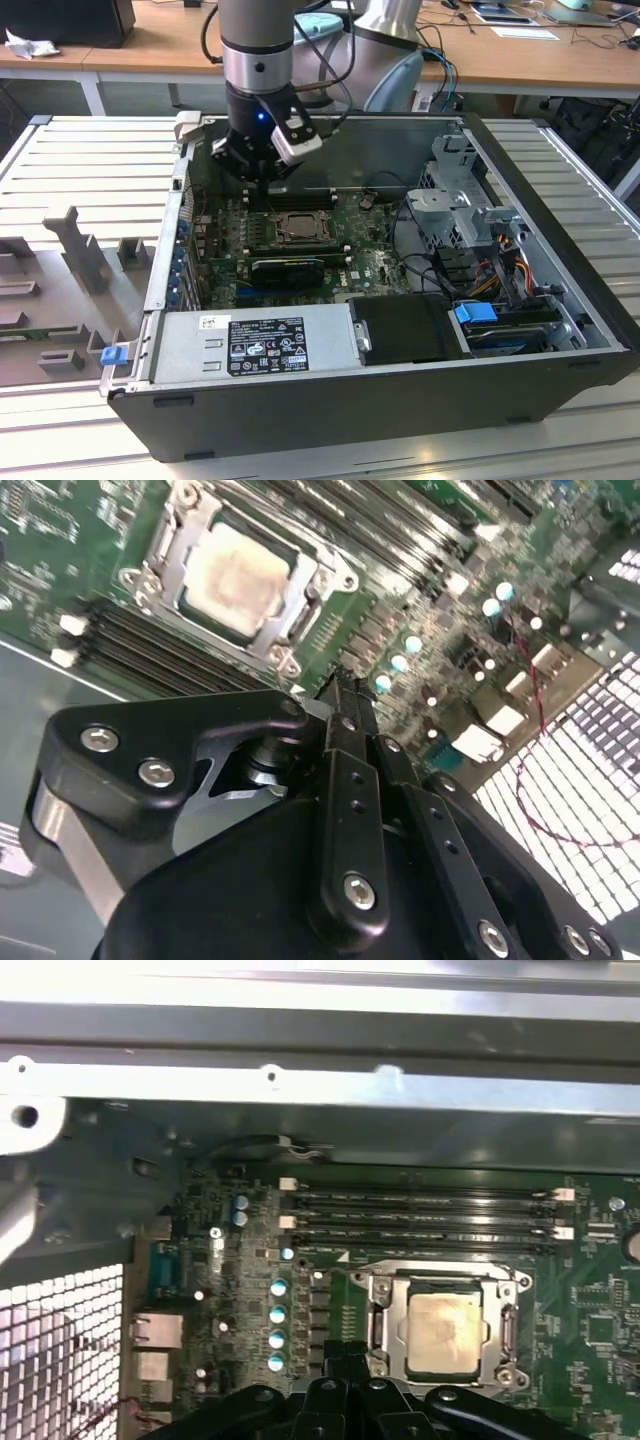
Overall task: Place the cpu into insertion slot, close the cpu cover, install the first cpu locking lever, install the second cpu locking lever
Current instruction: 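Install the first cpu locking lever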
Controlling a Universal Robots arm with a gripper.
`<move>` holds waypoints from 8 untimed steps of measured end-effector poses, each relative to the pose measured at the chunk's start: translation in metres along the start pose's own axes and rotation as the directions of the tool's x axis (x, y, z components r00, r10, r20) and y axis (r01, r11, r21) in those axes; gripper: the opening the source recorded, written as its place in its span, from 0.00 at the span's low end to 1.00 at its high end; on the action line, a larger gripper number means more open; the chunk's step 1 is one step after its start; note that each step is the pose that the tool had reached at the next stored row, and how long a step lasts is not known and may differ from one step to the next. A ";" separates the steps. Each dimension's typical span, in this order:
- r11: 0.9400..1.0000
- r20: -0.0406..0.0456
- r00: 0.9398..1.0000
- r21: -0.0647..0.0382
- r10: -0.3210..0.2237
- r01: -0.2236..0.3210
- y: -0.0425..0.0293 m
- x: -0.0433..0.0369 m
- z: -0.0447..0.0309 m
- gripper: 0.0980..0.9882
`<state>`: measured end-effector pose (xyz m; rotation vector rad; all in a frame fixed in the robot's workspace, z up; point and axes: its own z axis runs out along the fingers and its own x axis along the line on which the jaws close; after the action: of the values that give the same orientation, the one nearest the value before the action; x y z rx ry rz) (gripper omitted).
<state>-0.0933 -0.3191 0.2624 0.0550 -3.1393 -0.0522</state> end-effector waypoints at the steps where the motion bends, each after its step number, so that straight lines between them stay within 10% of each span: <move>1: 1.000 0.000 1.000 0.000 0.000 0.000 0.0012 0.0030 0.0003 0.01; 8: 1.000 0.000 1.000 -0.003 0.000 0.000 0.0153 0.0153 0.0045 0.01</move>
<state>-0.1092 -0.3043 0.2584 0.0550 -3.1397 -0.0575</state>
